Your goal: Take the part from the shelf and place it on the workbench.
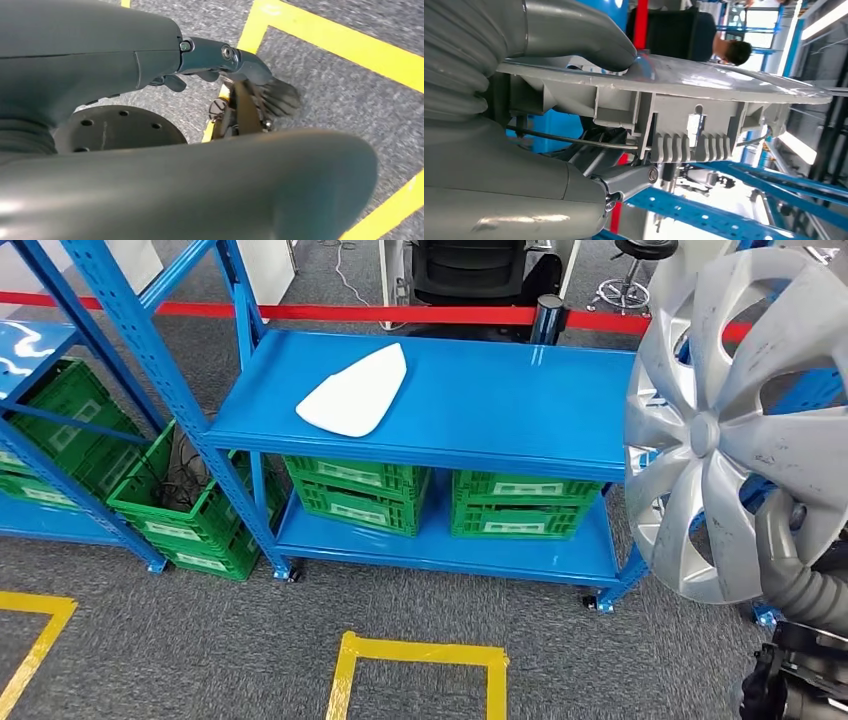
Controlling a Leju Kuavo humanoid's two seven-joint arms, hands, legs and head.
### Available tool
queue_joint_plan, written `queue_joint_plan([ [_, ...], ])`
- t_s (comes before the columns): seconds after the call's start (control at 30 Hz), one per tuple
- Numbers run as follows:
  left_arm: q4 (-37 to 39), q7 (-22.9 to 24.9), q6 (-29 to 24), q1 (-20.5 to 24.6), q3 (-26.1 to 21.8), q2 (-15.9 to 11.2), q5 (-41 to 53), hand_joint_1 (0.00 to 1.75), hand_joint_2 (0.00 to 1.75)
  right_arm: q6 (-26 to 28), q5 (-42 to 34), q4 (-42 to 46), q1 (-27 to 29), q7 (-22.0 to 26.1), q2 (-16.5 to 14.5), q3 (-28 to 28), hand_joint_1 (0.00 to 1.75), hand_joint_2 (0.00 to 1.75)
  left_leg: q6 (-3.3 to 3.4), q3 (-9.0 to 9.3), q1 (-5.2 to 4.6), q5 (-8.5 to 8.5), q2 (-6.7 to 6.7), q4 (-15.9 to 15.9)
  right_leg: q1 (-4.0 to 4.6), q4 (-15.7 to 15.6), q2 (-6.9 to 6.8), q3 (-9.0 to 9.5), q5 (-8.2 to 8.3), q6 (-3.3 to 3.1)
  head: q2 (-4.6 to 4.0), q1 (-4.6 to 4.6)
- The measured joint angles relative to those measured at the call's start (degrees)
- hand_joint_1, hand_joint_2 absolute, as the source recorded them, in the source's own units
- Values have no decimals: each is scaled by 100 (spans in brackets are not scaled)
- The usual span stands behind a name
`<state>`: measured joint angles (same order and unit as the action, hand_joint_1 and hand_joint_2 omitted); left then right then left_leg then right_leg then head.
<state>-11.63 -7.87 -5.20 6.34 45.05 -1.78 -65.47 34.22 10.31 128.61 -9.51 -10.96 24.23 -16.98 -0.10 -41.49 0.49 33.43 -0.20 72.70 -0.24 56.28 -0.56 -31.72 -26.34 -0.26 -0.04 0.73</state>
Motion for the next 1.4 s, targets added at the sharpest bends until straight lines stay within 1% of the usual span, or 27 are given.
queue_joint_plan([
  [0.03, 0, 0, 0, -1, 1, 8, -3, 0, 0, -14, -2, 6, 1, -25, 6, 15, 175, 175, -18, 8, 15, 39, 2, 152, -2, 9, 1, -61, 39, 9, 0, -19],
  [0.07, 0, 0, 1, -3, 1, 14, -4, 0, 0, -33, -9, 13, 2, -45, 14, 28, 175, 175, -29, 128, 29, -22, 4, 77, -7, 21, 1, -115, 72, 24, 0, -37],
  [0.17, 0, -1, 7, 5, 2, 44, -13, 0, 0, -108, -39, 57, -4, -103, 50, 74, 175, 175, -27, 931, 48, -319, 0, -1044, -28, 100, -1, -242, 136, 101, 0, -100],
  [0.23, -1, -3, 9, 15, 2, 77, -19, 0, 0, -155, -50, 88, -31, -126, 82, 106, 175, 175, 14, 1192, 24, -351, -21, -1458, -31, 153, -5, -306, 182, 174, 0, -122],
  [0.33, 0, -6, 10, -2, 4, 113, -20, 0, 0, -202, -57, 103, -77, -140, 121, 123, 175, 175, 136, 1118, 10, -423, -31, -1480, -45, 175, -3, -383, 244, 287, 0, -105],
  [0.37, 1, -8, 9, -9, 4, 121, -20, 0, 0, -213, -59, 107, -87, -143, 133, 127, 175, 175, 184, 1082, 17, -460, -27, -1486, -52, 257, 1, -449, 160, 318, 0, -84],
  [0.4, 2, -10, 8, -14, 4, 127, -19, 0, 0, -221, -61, 110, -96, -145, 144, 132, 175, 175, 231, 1038, 25, -503, -24, -1494, -57, 447, 5, -548, -7, 343, 0, -55],
  [0.47, 4, -12, 8, -16, 8, 137, -10, 0, 0, -229, -66, 114, -119, -148, 160, 142, 175, 175, 277, 937, 14, -588, -22, -1491, -60, 1134, 12, -802, -497, 373, 0, 23],
  [0.5, 4, -14, 8, -18, 15, 142, 2, 0, 0, -232, -69, 114, -129, -148, 163, 144, 175, 175, 287, 874, 3, -634, -22, -1486, -58, 1484, 15, -892, -676, 376, 0, 55],
  [0.53, 4, -18, 8, -22, 28, 147, 24, 0, 0, -236, -74, 114, -140, -147, 164, 142, 175, 175, 289, 811, -9, -677, -23, -1480, -56, 1696, 16, -911, -750, 371, 0, 79],
  [0.57, 4, -26, 7, -25, 45, 149, 51, 0, 0, -239, -79, 113, -155, -147, 164, 138, 175, 175, 289, 753, -20, -716, -23, -1471, -52, 1701, 17, -831, -717, 357, 0, 95],
  [0.6, 4, -37, 5, -27, 63, 149, 80, 0, 0, -241, -87, 113, -179, -142, 164, 129, 175, 175, 286, 702, -30, -749, -24, -1460, -45, 1481, 18, -645, -599, 333, 0, 109],
  [0.67, 4, -74, 5, -22, 97, 148, 124, 0, 0, -237, -116, 109, -265, -102, 162, 102, 175, 175, 268, 624, -44, -812, -23, -1442, -20, 677, 21, -107, -395, 259, 0, 131],
  [0.73, 3, -115, 9, -6, 122, 144, 137, 0, 0, -220, -157, 98, -359, -9, 153, 70, 175, 175, 224, 571, -44, -880, -19, -1436, 22, 166, 23, 215, -334, 197, 0, 129],
  [0.8, 4, -156, 13, 4, 138, 138, 128, 0, 0, -197, -211, 73, -429, 107, 137, 34, 175, 175, 151, 547, -33, -953, -18, -1447, 55, 98, 20, 216, -295, 146, 0, 132],
  [0.87, 5, -209, 14, 2, 144, 111, 100, 0, 0, -180, -276, 40, -470, 207, 115, -4, 175, 175, 86, 507, -26, -951, -19, -1424, 33, 24, -4, 196, -217, 84, 0, 144],
  [0.9, 6, -238, 14, 1, 144, 90, 80, 0, 0, -172, -311, 21, -482, 253, 100, -25, 175, 175, 59, 462, -26, -861, -19, -1344, 17, -16, -18, 187, -170, 53, 0, 127],
  [0.93, 7, -265, 15, 2, 144, 67, 57, 0, 0, -161, -339, 1, -495, 297, 80, -50, 175, 175, 37, 364, -18, -655, -18, -1110, 3, -39, -31, 166, -119, 25, 0, 98],
  [1.0, 8, -304, 17, 3, 145, 23, 13, 0, 0, -133, -382, -43, -509, 378, 38, -104, 175, 175, -13, 133, 0, -172, -16, -414, 3, -39, -35, 59, -31, -12, 0, 26],
  [1.03, 9, -314, 17, 4, 146, -3, -9, 0, 0, -121, -398, -66, -500, 411, 21, -131, 175, 175, -30, 53, 8, -14, -13, -91, 3, -33, -35, -11, 17, -19, 0, -6],
  [1.07, 9, -315, 15, 3, 146, -30, -26, 0, 0, -116, -415, -85, -479, 438, 8, -151, 175, 175, -40, 68, 11, -1, -10, 32, 3, -29, -35, -74, 58, -13, 0, -29],
  [1.1, 10, -313, 12, 2, 145, -59, -40, 0, 0, -113, -431, -102, -452, 461, -3, -171, 175, 175, -40, 194, 13, -85, -8, -58, 3, -23, -34, -134, 99, -2, 0, -52],
  [1.17, 13, -309, 7, 9, 144, -115, -54, 0, 0, -110, -450, -128, -409, 492, -21, -210, 175, 175, -11, 716, 11, -313, -5, -767, 2, 0, -34, -233, 169, 33, 0, -102],
  [1.23, 13, -304, 7, 27, 144, -154, -56, 0, 0, -108, -451, -141, -405, 513, -31, -242, 175, 175, 31, 1190, -6, -373, -8, -1446, 11, 35, -38, -309, 226, 86, 0, -139],
  [1.27, 13, -300, 7, 36, 144, -163, -59, 0, 0, -108, -450, -143, -407, 529, -34, -254, 175, 175, 51, 1283, -16, -348, -12, -1596, 15, 51, -42, -332, 251, 116, 0, -150],
  [1.33, 14, -285, 7, 32, 144, -171, -81, 0, 0, -117, -449, -145, -407, 555, -38, -279, 175, 175, 103, 1260, -23, -380, -17, -1633, 11, 68, -44, -359, 296, 174, 0, -151],
  [1.4, 16, -261, 7, 17, 144, -179, -114, 0, 0, -133, -446, -150, -395, 562, -39, -299, 175, 175, 181, 1218, -5, -435, -10, -1652, -3, 209, -23, -468, 160, 237, 0, -138],
])
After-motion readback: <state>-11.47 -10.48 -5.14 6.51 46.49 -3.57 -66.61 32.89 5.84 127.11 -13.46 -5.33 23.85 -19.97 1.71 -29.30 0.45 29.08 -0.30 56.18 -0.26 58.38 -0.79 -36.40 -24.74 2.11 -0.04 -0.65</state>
